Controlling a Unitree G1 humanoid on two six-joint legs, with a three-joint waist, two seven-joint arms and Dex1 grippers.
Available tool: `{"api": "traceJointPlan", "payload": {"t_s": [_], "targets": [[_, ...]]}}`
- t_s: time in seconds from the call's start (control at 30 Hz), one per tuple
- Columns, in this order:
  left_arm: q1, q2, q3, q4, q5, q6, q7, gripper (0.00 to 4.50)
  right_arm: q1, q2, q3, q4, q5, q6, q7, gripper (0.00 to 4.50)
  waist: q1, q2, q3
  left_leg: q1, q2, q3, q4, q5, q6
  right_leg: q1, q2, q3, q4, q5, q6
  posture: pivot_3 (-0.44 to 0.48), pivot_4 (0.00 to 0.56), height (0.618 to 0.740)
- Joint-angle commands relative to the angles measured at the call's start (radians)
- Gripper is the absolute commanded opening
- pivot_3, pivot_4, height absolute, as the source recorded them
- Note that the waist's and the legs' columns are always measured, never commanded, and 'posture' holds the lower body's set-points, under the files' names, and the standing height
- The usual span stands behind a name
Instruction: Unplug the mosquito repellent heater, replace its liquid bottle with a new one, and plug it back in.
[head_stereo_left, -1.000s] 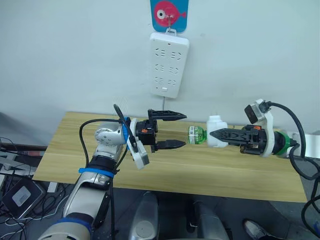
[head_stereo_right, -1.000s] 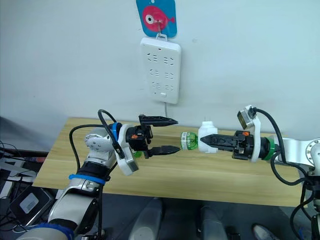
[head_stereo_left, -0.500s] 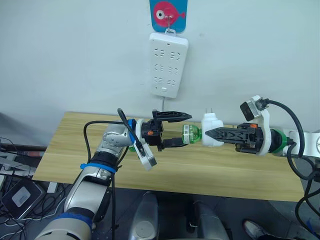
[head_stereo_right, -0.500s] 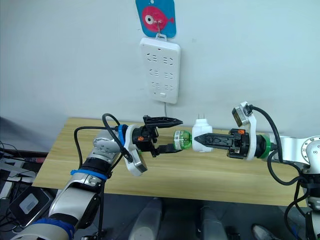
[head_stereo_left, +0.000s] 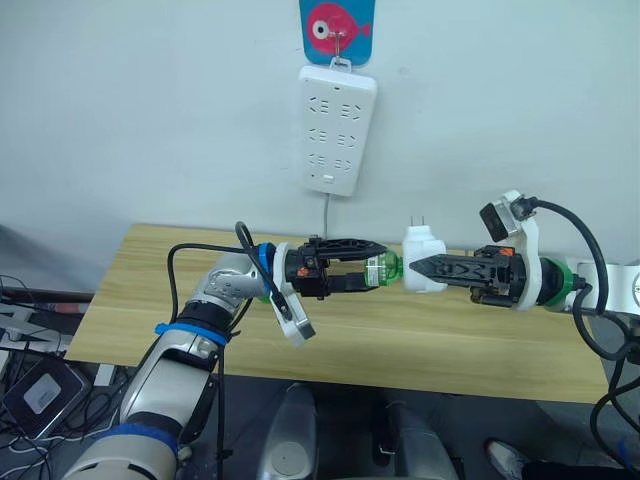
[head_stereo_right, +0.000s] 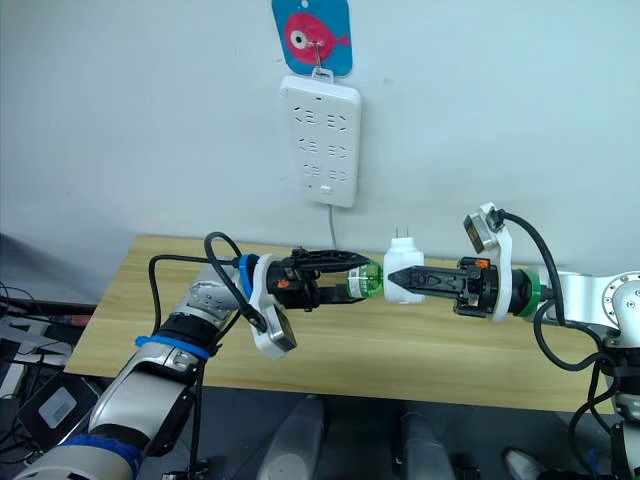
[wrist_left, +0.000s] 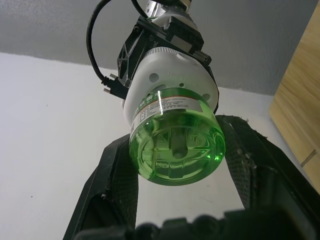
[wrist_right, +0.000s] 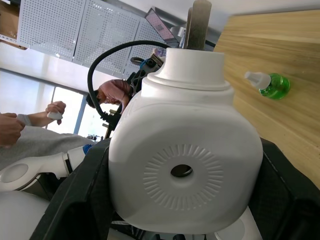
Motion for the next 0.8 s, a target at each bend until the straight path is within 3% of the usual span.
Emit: {"api": "traceJointPlan", "payload": {"t_s": [0.03,0.17,0.27,0.3,0.37,0.47,0.6,0.8], "targets": [[-0.004,0.018,-0.080,-0.057,-0.130,0.124,-0.011,2.26,-0.006,-0.007,-0.017,-0.032,0.035,0.001,0.014,3.08,0.000,0.000,0.000,0.000,0.000,0.000,0.000,0.000,0.000,0.000,0.000,0.000,0.000,0.000,0.000,0.282,0.254,0.740],[0.080,0.085,-0.203,-0.437,-0.611,0.792,-0.270,2.26,0.012,-0.056,-0.024,-0.036,0.035,0.009,0.023,3.08,-0.009,0.000,0.000,-0.001,0.000,0.000,0.000,0.000,0.000,0.000,0.000,0.000,0.000,0.000,0.000,0.285,0.257,0.740],[0.079,0.156,-0.166,-0.677,-0.951,1.397,-0.253,2.26,0.032,-0.094,-0.036,-0.032,0.035,0.013,0.034,3.08,-0.022,0.000,0.001,-0.001,0.001,-0.002,0.000,0.000,0.000,0.000,0.000,-0.002,0.001,0.000,0.000,0.284,0.261,0.740],[0.058,0.184,-0.139,-0.717,-1.130,1.638,-0.195,2.26,0.041,-0.106,-0.042,-0.041,0.035,0.014,0.037,3.08,-0.028,0.000,0.001,-0.001,0.001,-0.004,0.000,0.000,0.000,0.000,0.000,-0.003,0.001,0.000,0.000,0.281,0.263,0.740],[0.019,0.214,-0.075,-0.733,-1.425,1.989,-0.110,2.26,0.054,-0.119,-0.053,-0.064,0.035,0.013,0.054,3.08,-0.041,-0.001,0.001,0.000,0.002,-0.005,0.000,0.000,0.000,0.001,0.001,-0.004,0.001,-0.003,0.005,0.282,0.263,0.740],[-0.009,0.235,-0.003,-0.639,-1.772,2.342,-0.033,2.26,0.059,-0.120,-0.059,-0.102,0.035,-0.002,0.069,3.08,-0.077,-0.001,0.001,0.000,0.002,-0.007,0.000,0.000,0.000,0.002,0.001,-0.006,0.001,-0.004,0.005,0.281,0.266,0.740],[0.021,0.249,0.006,-0.498,-1.940,2.651,0.014,2.26,0.063,-0.109,-0.061,-0.132,0.035,-0.031,0.059,3.08,-0.116,-0.001,0.001,0.000,0.001,-0.008,0.000,0.000,0.000,0.002,0.002,-0.007,0.001,-0.004,0.005,0.275,0.267,0.740],[0.065,0.236,0.085,-0.485,-1.917,2.791,0.020,2.26,0.091,-0.136,-0.076,-0.155,0.035,-0.067,0.008,3.08,-0.141,-0.001,0.001,0.000,0.001,-0.008,-0.001,0.000,0.000,0.001,0.002,-0.007,0.001,-0.005,0.004,0.263,0.270,0.740]]}}
